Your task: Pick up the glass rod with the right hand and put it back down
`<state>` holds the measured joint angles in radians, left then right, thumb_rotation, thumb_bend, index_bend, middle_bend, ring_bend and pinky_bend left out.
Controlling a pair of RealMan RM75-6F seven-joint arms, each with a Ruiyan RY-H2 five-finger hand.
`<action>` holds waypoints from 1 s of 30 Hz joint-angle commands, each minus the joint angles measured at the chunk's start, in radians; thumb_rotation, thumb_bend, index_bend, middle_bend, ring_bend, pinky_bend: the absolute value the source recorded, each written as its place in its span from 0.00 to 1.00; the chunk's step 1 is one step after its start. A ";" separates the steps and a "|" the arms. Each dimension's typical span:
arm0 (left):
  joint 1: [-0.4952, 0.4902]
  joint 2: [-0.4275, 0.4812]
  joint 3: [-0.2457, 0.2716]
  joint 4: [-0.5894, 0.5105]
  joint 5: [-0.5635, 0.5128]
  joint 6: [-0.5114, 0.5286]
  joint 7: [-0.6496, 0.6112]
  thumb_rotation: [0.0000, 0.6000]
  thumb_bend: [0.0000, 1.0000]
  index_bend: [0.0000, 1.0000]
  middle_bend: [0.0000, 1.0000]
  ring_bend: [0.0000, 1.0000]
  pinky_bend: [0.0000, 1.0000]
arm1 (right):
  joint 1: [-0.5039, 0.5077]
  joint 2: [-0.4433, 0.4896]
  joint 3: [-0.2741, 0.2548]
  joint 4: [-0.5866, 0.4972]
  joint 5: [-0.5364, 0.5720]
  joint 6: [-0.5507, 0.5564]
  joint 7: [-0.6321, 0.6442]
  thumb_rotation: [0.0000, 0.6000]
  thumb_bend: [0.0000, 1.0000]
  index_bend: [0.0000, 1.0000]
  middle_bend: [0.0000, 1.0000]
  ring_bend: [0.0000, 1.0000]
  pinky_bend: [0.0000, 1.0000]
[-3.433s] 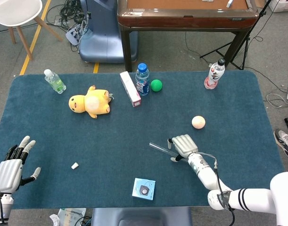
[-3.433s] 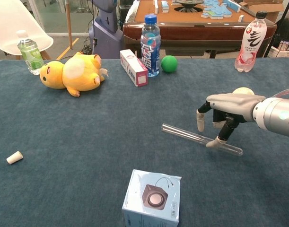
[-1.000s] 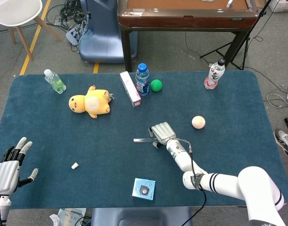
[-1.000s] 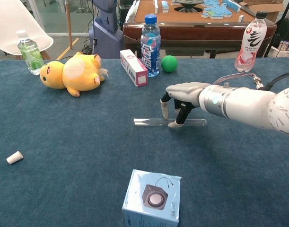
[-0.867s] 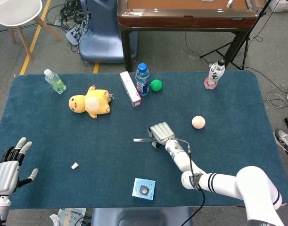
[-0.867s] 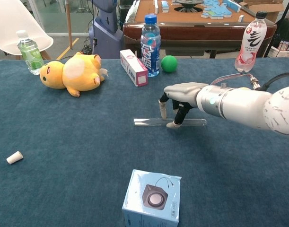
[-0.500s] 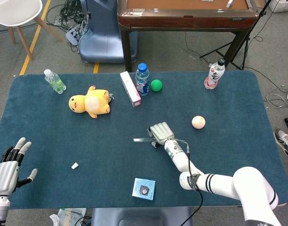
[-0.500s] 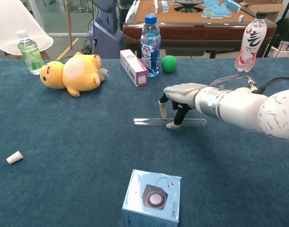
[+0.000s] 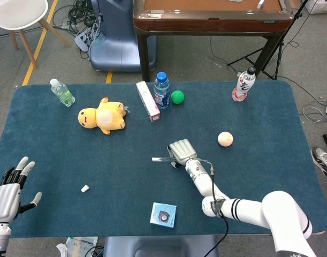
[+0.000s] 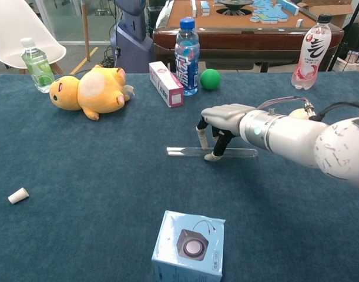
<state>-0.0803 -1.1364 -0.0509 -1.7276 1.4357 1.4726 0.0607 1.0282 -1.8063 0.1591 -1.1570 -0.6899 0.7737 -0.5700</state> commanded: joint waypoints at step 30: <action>-0.418 0.168 -0.009 0.106 0.187 -0.546 -0.303 1.00 0.60 0.30 0.95 1.00 0.96 | -0.152 0.532 0.069 -0.567 -0.119 0.132 0.152 1.00 0.50 0.65 1.00 1.00 1.00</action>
<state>-0.4513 -0.9767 -0.0733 -1.6364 1.6007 0.9801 -0.2192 0.8845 -1.2892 0.2298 -1.7086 -0.8038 0.9028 -0.4260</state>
